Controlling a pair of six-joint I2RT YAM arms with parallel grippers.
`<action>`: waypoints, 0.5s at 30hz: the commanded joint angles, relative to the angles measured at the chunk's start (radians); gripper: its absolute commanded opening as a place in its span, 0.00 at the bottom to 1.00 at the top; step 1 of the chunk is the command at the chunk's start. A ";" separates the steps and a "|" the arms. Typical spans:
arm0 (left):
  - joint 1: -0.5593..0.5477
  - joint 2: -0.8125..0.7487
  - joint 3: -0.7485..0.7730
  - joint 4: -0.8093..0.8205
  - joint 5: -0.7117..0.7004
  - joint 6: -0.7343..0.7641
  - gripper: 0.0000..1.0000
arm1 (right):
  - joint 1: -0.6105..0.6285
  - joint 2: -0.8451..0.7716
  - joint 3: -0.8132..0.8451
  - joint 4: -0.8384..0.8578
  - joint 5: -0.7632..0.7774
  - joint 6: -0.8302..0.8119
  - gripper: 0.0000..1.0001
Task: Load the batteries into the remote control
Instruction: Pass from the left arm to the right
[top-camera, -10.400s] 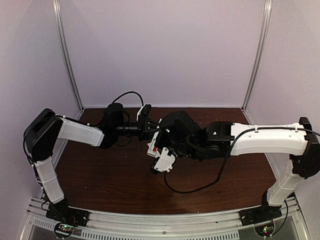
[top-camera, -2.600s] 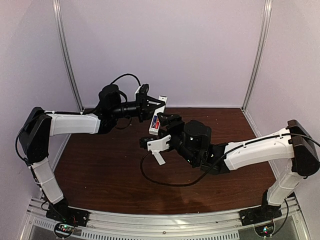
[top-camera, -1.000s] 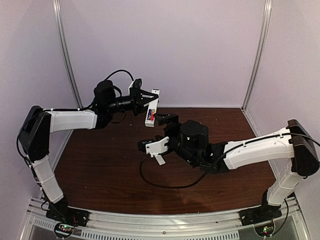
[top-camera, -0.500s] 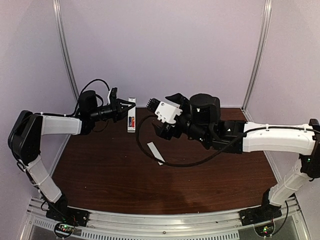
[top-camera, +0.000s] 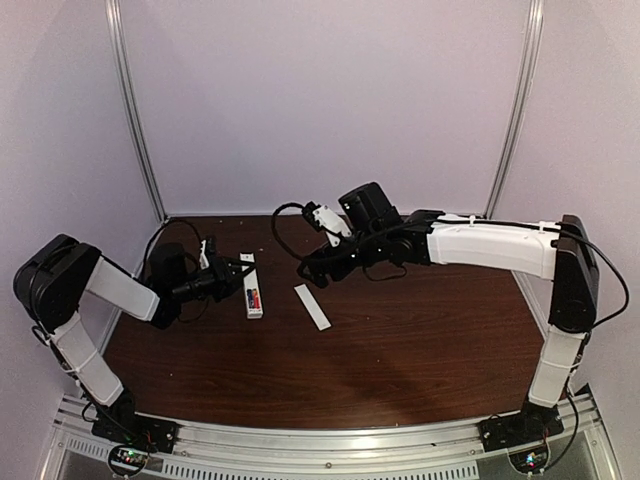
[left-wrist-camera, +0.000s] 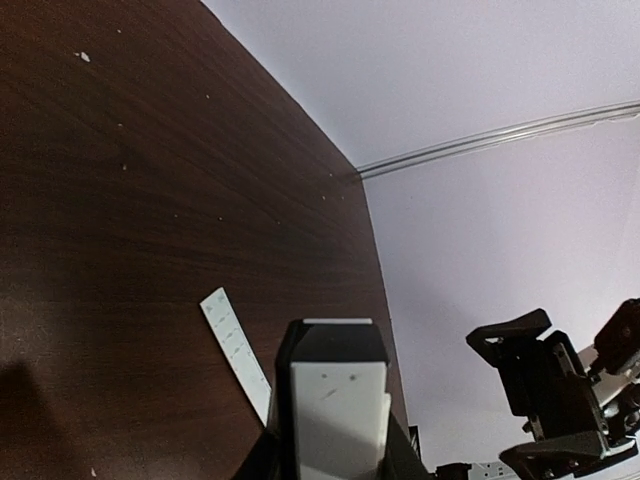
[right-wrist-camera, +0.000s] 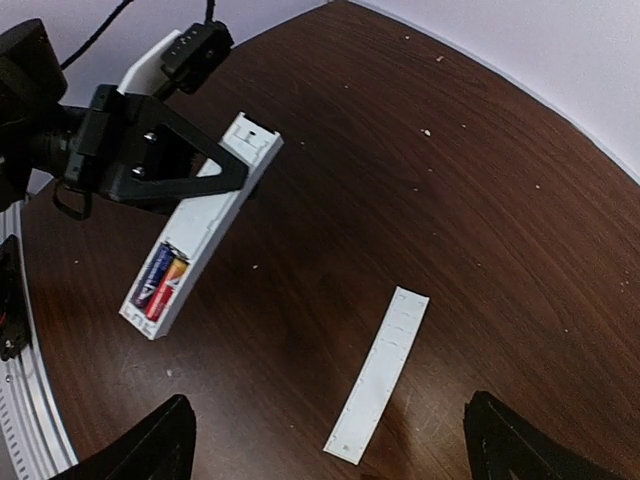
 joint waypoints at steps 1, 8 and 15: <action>-0.010 0.040 -0.049 0.237 -0.130 -0.049 0.00 | 0.072 0.032 0.183 -0.088 -0.066 0.062 0.95; -0.026 0.130 -0.107 0.566 -0.205 -0.145 0.00 | 0.143 0.198 0.399 -0.225 -0.001 0.098 0.95; -0.059 0.188 -0.144 0.757 -0.237 -0.186 0.00 | 0.179 0.327 0.528 -0.311 0.037 0.075 0.94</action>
